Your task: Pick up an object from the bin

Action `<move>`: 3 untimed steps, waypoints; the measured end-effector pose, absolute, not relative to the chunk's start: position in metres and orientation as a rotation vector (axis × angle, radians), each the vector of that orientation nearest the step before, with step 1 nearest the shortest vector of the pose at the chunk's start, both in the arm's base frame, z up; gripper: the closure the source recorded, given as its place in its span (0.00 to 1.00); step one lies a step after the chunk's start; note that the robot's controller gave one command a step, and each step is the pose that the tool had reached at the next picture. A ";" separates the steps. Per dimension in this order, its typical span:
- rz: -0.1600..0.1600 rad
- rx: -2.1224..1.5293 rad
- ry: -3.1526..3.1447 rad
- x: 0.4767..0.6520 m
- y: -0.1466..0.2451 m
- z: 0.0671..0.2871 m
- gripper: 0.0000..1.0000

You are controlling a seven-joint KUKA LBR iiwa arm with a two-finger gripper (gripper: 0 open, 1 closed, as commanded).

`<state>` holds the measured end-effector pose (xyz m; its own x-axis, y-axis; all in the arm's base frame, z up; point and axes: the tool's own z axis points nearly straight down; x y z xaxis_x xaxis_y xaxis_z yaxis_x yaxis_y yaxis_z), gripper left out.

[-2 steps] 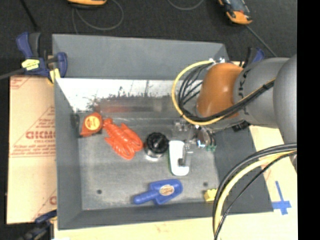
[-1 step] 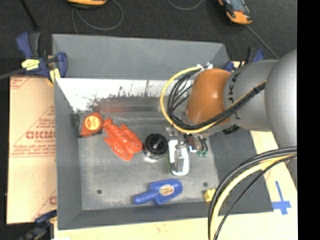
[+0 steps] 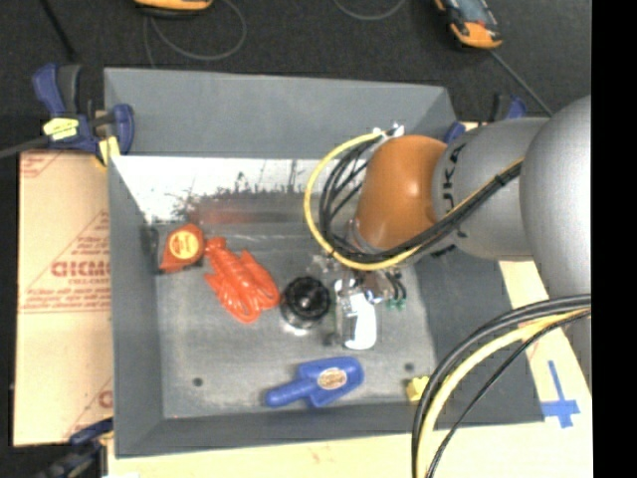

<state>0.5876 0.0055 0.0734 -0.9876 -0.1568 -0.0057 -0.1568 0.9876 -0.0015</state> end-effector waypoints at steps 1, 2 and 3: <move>0.001 -0.182 3.131 0.596 0.017 0.076 0.00; -0.002 -0.322 3.121 0.588 0.050 0.075 1.00; -0.002 -0.324 3.121 0.588 0.050 0.075 1.00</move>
Offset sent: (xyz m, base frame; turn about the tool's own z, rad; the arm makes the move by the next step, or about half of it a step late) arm -0.0017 0.0461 -0.0007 -0.0490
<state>0.5879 0.0500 0.0748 -0.9787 -0.2052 -0.0040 -0.2052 0.9787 -0.0018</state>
